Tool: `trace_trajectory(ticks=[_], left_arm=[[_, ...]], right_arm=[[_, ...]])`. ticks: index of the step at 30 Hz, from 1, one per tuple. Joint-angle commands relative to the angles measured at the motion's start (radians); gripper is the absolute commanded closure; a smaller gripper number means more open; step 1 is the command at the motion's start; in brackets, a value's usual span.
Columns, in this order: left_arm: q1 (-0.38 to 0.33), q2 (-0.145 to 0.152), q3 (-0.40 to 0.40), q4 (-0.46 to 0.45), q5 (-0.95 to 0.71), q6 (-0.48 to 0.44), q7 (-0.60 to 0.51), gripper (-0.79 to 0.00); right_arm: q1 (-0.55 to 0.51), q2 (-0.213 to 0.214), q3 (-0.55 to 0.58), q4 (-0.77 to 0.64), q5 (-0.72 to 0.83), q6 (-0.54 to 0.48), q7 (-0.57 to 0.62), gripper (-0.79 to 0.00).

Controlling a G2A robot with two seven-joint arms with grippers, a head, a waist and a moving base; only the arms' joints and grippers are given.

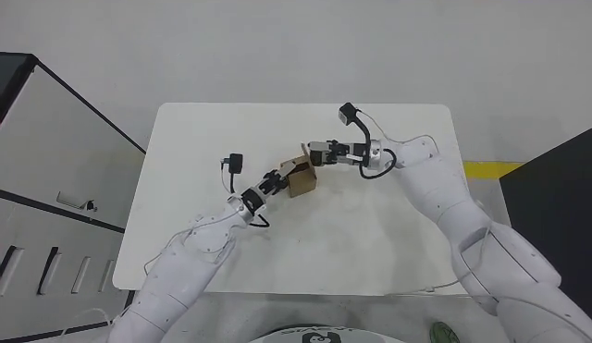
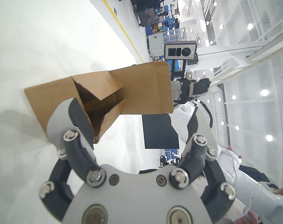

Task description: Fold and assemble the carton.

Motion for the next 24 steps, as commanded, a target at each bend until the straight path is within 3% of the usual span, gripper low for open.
trace_trajectory(ticks=[1,5,6,7,16,18,21,24], left_arm=[[0.004,0.002,-0.013,-0.002,-0.012,0.003,-0.01,-0.785],[0.026,0.012,-0.056,-0.021,-0.019,0.019,-0.056,-0.785],[0.031,0.015,-0.069,-0.025,-0.026,0.018,-0.064,-0.339],[0.036,0.017,-0.078,-0.025,-0.026,0.02,-0.076,0.0],[0.04,0.019,-0.091,-0.024,-0.037,0.014,-0.087,0.0],[0.036,0.022,-0.094,-0.027,0.045,0.027,-0.066,0.0],[0.044,0.026,-0.089,-0.052,0.178,0.108,-0.035,0.0],[0.04,0.033,-0.09,-0.077,0.31,0.249,-0.057,0.0]], right_arm=[[-0.004,0.007,0.008,-0.008,0.002,-0.005,-0.005,-0.785],[-0.008,0.025,0.025,-0.031,-0.006,-0.007,-0.007,-0.785],[-0.01,0.029,0.03,-0.039,-0.005,-0.008,-0.008,-0.785],[-0.012,0.034,0.036,-0.048,-0.005,-0.009,-0.009,-0.785],[-0.033,0.055,0.064,-0.088,0.016,-0.028,-0.028,-0.785],[-0.033,0.055,0.064,-0.088,0.016,-0.028,-0.028,-0.785],[-0.033,0.055,0.064,-0.088,0.016,-0.028,-0.028,-0.785],[-0.033,0.055,0.064,-0.088,0.016,-0.028,-0.028,-0.785]])
